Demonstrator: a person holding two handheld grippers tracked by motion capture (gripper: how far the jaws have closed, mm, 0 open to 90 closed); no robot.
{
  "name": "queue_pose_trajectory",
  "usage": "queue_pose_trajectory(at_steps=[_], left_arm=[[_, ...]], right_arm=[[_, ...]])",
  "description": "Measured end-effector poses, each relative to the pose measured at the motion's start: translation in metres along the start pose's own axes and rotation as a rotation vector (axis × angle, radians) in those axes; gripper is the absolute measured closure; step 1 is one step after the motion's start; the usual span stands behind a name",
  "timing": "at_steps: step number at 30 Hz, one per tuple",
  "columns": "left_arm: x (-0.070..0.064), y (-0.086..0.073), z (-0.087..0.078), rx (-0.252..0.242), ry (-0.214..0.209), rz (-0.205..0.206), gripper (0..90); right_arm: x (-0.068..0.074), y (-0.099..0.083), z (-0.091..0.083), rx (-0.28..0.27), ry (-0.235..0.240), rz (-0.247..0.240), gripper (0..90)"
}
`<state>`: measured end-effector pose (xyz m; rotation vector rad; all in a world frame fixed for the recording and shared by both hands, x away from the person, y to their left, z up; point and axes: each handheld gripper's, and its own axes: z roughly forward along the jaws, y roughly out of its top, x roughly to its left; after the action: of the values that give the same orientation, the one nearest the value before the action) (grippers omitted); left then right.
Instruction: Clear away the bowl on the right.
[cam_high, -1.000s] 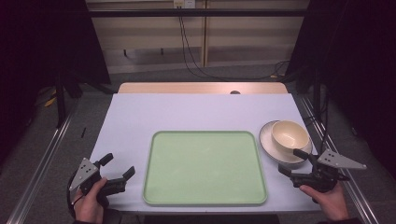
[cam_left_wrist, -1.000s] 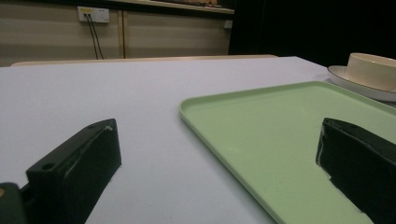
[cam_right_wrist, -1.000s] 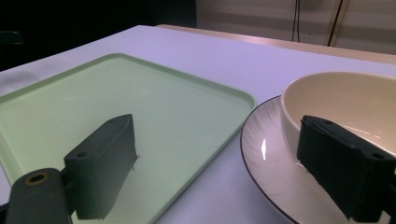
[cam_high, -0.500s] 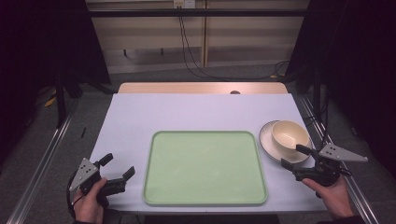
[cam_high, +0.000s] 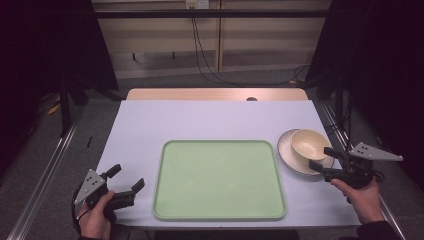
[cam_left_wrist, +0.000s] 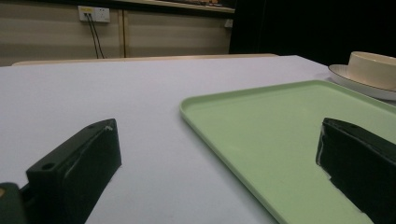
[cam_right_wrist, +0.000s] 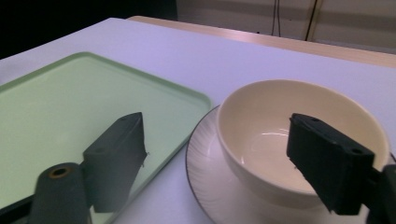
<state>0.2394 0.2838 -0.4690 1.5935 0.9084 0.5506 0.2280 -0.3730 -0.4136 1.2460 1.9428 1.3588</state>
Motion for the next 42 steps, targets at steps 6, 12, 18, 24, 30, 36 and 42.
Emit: queue_pose_trajectory(at_steps=[6,12,18,24,30,36,42], left_arm=[[0.0,0.0,0.0,-0.002,-0.003,0.0,0.1],[-0.001,0.0,0.001,-0.001,0.0,-0.001,0.1],[0.0,0.0,0.001,0.0,-0.002,0.001,0.1],[0.0,0.0,0.001,0.0,0.0,0.002,0.1],[-0.001,0.0,0.001,0.0,0.0,0.001,0.1],[-0.001,0.0,0.001,0.003,-0.001,0.001,0.1],[0.0,0.0,0.001,0.004,-0.002,0.003,0.0]], right_arm=[[-0.011,0.005,-0.002,0.014,-0.033,0.021,18.0],[-0.023,0.013,0.002,0.096,-0.062,0.023,15.0],[-0.033,0.017,0.008,0.144,-0.068,0.029,15.1],[-0.045,0.021,0.009,0.165,-0.081,0.029,16.5],[-0.055,0.022,0.014,0.173,-0.064,0.047,15.6],[-0.062,0.026,0.027,0.235,-0.112,0.035,19.8],[-0.071,0.023,0.043,0.294,-0.141,0.036,24.9]])
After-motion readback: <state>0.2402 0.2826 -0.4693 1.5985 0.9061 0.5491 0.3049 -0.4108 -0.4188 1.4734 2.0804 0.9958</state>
